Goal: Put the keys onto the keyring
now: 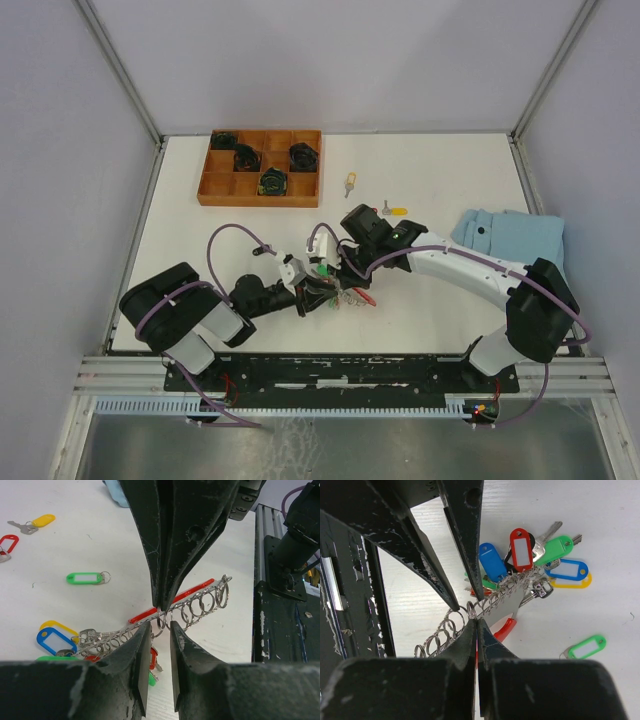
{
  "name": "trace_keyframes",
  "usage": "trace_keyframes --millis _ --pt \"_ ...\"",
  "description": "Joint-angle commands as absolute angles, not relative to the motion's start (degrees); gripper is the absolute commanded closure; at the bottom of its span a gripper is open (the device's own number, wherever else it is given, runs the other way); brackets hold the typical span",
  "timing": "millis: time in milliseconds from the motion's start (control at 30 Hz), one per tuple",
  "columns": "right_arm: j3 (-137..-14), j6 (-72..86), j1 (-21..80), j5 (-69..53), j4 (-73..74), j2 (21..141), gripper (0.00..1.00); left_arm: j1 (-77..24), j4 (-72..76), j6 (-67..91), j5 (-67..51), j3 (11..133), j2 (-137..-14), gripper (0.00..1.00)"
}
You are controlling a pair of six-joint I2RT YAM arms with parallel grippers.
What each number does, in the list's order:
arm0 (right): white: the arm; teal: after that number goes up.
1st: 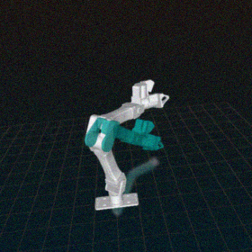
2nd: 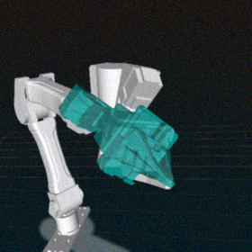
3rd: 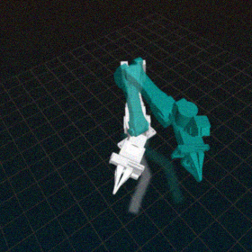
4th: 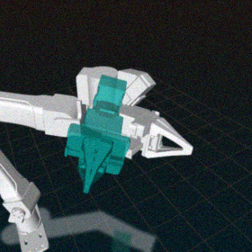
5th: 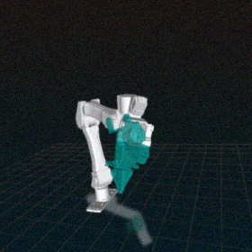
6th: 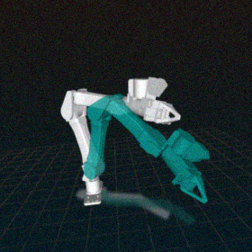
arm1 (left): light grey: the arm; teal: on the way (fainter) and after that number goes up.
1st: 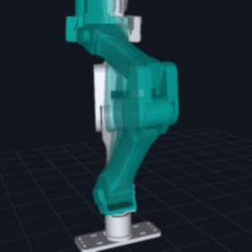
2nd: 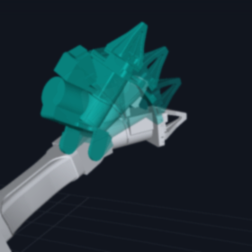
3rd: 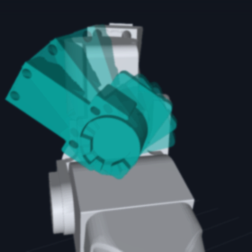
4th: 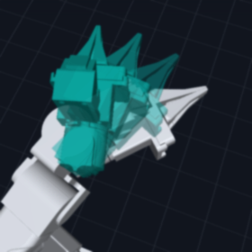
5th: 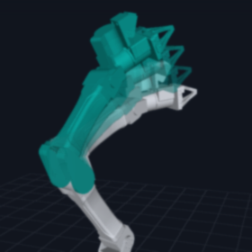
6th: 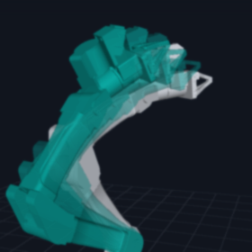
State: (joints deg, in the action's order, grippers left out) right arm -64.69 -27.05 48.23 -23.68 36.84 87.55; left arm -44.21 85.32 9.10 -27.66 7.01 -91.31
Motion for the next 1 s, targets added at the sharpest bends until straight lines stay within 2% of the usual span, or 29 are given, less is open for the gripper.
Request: trace_keyframes --millis 0,400,467,567,633,733,833,967 --pt "-63.89 -28.11 48.16 -26.23 34.18 84.84 0.99 -44.29 86.22 6.34 -28.51 8.61 -90.00 0.73" --pt "-63.44 -29.50 48.16 -28.03 33.71 84.81 0.99 -44.28 80.48 5.41 -33.91 11.72 -89.90 0.80" --pt "-63.41 -29.71 48.16 -28.12 33.66 84.83 0.99 -44.30 79.06 5.21 -34.59 12.38 -89.87 0.84" --pt "-63.33 -29.82 48.16 -28.02 33.52 84.78 0.99 -44.29 78.24 5.00 -34.60 12.65 -89.76 0.96" --pt "-63.28 -29.36 48.16 -27.40 33.29 84.45 0.99 -44.25 77.82 5.13 -33.99 12.49 -89.40 0.97" --pt "-62.74 -27.69 48.08 -25.51 32.15 83.31 0.92 -44.29 75.31 6.04 -28.75 12.12 -87.79 0.97" --pt "-62.05 -24.93 47.95 -23.06 30.41 81.17 0.80 -44.29 71.06 8.47 -20.66 11.65 -84.31 0.97" --pt "-60.50 -20.55 47.81 -18.24 27.61 77.43 0.67 -44.37 58.21 11.80 -12.42 14.27 -77.77 0.97"
